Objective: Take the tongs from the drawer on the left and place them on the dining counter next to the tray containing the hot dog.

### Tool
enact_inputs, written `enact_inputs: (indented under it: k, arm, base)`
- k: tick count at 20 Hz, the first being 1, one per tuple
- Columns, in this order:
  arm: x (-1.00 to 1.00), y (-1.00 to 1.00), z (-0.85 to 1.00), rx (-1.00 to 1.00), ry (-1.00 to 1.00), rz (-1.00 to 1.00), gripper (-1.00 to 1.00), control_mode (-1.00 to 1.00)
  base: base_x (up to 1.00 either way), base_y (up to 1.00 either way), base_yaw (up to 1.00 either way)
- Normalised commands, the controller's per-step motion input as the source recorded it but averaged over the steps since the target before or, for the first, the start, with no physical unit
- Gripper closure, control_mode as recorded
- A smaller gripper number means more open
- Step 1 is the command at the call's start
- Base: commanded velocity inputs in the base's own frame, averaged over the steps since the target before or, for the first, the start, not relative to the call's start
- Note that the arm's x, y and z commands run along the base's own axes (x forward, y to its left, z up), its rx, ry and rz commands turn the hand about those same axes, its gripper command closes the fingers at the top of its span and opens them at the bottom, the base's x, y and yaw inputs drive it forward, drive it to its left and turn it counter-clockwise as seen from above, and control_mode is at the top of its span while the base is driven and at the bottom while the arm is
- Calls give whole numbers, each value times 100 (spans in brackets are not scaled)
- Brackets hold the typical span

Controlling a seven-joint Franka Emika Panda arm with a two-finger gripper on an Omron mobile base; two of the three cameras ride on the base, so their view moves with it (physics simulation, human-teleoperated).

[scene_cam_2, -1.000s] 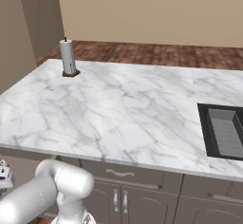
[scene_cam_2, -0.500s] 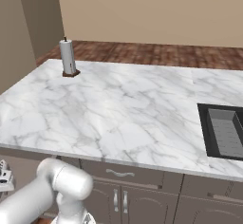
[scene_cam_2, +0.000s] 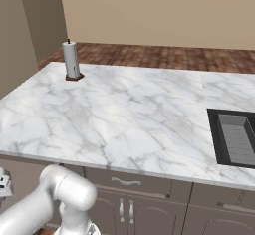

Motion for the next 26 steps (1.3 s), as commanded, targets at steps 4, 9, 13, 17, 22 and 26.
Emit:
enact_inputs:
  k: [4, 9, 13, 17, 22, 26]
  arm:
    - [0, 9, -54, 0, 1, 0, 100, -100]
    - [-10, -5, -49, 0, 1, 0, 100, -100]
    - [-19, -20, -55, 0, 0, 0, 100, -100]
    - [-36, -2, -32, -2, -5, 0, 100, -100]
    - [-55, 0, 10, 11, 0, 3, 100, -100]
    - [-43, 0, 61, 26, 4, 5, 100, -100]
  base:
    - [0, 0, 0]
    - [0, 0, 0]
    - [0, 0, 0]
    - [0, 0, 0]
    - [0, 0, 0]
    - [0, 0, 0]
